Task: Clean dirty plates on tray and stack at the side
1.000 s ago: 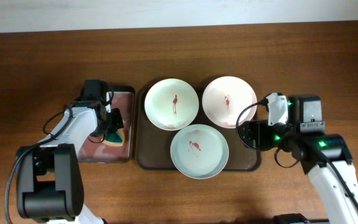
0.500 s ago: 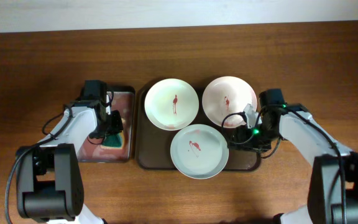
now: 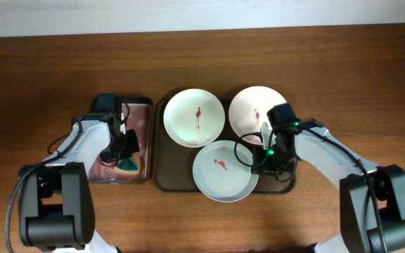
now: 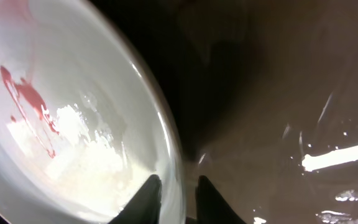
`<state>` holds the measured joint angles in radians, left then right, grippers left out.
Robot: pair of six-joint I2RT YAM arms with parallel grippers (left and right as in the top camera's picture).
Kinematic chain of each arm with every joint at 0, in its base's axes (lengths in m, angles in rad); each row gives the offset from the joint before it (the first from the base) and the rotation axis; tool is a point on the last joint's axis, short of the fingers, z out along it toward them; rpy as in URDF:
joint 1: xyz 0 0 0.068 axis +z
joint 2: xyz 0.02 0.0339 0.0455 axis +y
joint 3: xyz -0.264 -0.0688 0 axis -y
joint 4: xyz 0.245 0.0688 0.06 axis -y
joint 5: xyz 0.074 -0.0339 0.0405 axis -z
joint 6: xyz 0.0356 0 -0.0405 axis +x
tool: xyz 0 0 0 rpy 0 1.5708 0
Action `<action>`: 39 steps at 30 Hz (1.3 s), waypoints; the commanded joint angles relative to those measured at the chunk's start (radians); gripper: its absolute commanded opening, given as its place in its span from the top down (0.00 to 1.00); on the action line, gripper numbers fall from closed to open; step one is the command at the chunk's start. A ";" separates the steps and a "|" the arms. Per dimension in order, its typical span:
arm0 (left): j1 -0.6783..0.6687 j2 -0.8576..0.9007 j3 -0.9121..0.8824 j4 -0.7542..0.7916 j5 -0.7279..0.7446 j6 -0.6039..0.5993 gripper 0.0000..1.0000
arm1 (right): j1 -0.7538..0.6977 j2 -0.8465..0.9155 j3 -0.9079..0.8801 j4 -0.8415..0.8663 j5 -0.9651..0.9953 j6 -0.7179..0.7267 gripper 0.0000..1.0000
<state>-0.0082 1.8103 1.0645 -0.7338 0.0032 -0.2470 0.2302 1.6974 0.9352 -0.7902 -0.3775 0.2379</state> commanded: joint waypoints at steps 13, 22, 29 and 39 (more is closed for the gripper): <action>-0.002 -0.344 0.012 0.196 -0.011 0.010 1.00 | 0.064 0.009 0.015 0.114 0.061 0.053 0.96; -0.002 -0.412 0.012 0.312 -0.079 0.013 1.00 | 0.064 0.009 0.015 0.114 0.061 0.053 0.96; -0.002 -0.412 0.012 0.311 -0.080 0.013 1.00 | 0.064 0.009 0.015 0.114 0.061 0.060 0.96; -0.002 -0.277 0.011 0.135 -0.067 0.000 1.00 | 0.064 0.009 0.015 0.114 0.061 0.059 0.96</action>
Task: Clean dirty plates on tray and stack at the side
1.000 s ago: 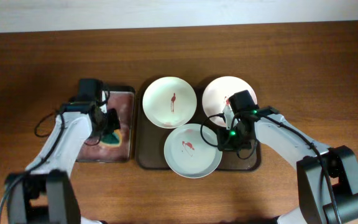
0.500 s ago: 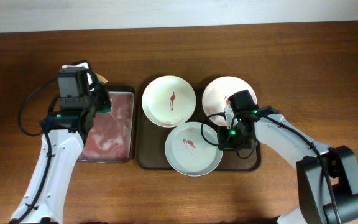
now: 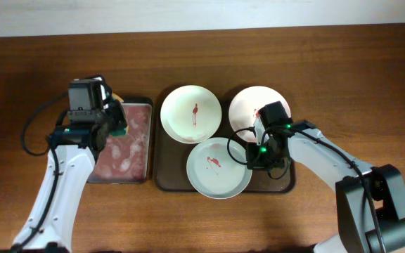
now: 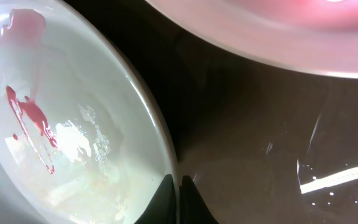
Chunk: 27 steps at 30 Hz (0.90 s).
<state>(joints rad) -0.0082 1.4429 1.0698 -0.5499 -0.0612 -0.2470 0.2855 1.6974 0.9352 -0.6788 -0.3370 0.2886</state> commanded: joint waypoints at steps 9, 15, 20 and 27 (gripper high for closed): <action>-0.002 0.251 0.066 -0.246 0.111 -0.002 1.00 | 0.009 0.009 0.015 0.002 0.021 0.008 0.96; -0.038 0.251 0.185 -0.306 0.430 -0.003 1.00 | 0.009 0.009 0.015 -0.002 0.021 0.008 0.96; -0.262 0.275 0.184 -0.175 0.581 -0.049 1.00 | 0.009 0.009 0.015 -0.005 0.020 0.009 0.96; -0.476 0.425 0.184 -0.017 0.638 -0.217 1.00 | 0.009 0.009 0.015 -0.013 0.021 0.009 0.96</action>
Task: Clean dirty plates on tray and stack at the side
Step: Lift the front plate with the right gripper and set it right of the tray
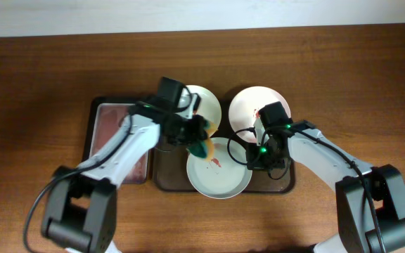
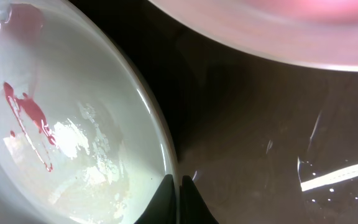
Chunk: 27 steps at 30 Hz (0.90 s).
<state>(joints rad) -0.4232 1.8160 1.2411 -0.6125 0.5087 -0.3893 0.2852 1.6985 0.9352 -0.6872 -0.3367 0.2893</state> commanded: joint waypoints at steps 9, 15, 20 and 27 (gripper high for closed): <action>-0.178 0.195 0.013 0.010 -0.149 -0.228 1.00 | 0.009 0.008 0.015 -0.015 0.020 0.008 0.96; -0.121 0.162 0.014 -0.182 -0.492 -0.211 1.00 | 0.009 0.008 0.015 -0.018 0.020 0.008 0.96; -0.084 0.051 0.026 -0.193 -0.470 -0.116 1.00 | 0.009 0.008 0.015 -0.042 0.025 0.008 0.96; -0.043 -0.208 0.034 -0.221 -0.431 -0.037 1.00 | 0.009 0.008 0.015 -0.034 0.024 0.008 0.71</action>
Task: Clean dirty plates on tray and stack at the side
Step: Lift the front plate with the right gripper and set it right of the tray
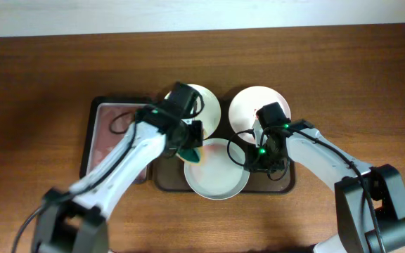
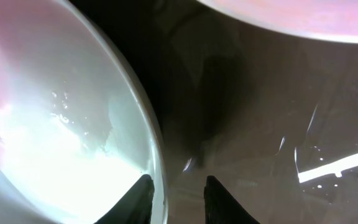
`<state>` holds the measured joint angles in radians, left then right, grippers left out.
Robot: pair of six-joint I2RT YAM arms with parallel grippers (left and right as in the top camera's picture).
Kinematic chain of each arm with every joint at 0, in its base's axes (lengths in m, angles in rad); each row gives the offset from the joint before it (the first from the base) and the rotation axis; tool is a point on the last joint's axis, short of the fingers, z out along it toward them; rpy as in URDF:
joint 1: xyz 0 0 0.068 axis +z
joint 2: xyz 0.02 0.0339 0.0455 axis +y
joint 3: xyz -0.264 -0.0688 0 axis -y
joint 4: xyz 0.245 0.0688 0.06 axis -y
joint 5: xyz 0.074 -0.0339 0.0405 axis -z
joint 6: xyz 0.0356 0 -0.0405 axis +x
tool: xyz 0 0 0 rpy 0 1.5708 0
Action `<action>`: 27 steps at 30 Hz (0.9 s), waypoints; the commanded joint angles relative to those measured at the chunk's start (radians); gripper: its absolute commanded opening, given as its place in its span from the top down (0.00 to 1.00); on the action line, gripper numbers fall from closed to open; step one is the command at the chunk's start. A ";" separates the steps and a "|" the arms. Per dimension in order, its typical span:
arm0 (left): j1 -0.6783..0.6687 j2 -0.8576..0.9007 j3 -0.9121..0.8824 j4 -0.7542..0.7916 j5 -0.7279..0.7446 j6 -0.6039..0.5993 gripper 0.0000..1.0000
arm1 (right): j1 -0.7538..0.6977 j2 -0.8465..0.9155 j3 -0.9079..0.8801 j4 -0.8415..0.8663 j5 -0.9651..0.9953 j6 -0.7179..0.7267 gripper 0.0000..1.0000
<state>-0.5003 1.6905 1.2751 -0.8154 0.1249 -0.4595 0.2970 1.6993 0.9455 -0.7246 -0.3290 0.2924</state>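
Three white plates lie on the brown tray (image 1: 162, 179). The front plate (image 1: 220, 176) has my left gripper (image 1: 190, 149) at its left rim, shut on a green and yellow sponge (image 1: 192, 154). My right gripper (image 1: 262, 156) is at that plate's right rim. In the right wrist view it (image 2: 178, 202) is open, one finger over the plate (image 2: 55, 124), the other over the tray (image 2: 260, 112). No red smear shows on that part of the plate. The back-left plate (image 1: 208, 112) is partly hidden under my left arm. The back-right plate (image 1: 252, 105) sits beside my right wrist.
A smaller dark tray (image 1: 104, 126) with a pinkish wet bottom lies left of the brown tray. The back-right plate's edge (image 2: 303, 18) hangs close above the right fingers. Bare wooden table (image 1: 343, 63) surrounds both trays.
My right gripper was shut on the front plate's right rim and is now open astride it. The sponge has shifted left on the plate, and the red smear seen there no longer shows.
At first my left gripper was in the small tray at the sponge and my right fingers straddled the front plate's rim. Then the right was shut on the rim, the left raised over its tray. Later the sponge sat on the front plate. Now the right gripper is open.
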 commanded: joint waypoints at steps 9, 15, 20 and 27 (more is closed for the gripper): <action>0.352 -0.076 -0.014 -0.081 -0.069 0.163 1.00 | -0.002 0.005 0.005 -0.047 -0.042 0.001 0.96; 0.442 0.037 -0.030 -0.079 -0.069 0.219 1.00 | -0.002 -0.099 0.152 -0.205 0.118 0.001 0.96; 0.466 0.151 -0.030 -0.037 -0.079 0.230 1.00 | 0.045 -0.145 0.330 -0.336 0.515 0.005 0.96; 0.466 0.233 -0.030 0.011 -0.089 0.230 1.00 | 0.277 -0.144 0.391 -0.279 0.988 0.035 0.96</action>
<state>-0.0387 1.9114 1.2518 -0.8055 0.0448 -0.2489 0.5117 1.5658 1.3079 -1.0183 0.4473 0.3115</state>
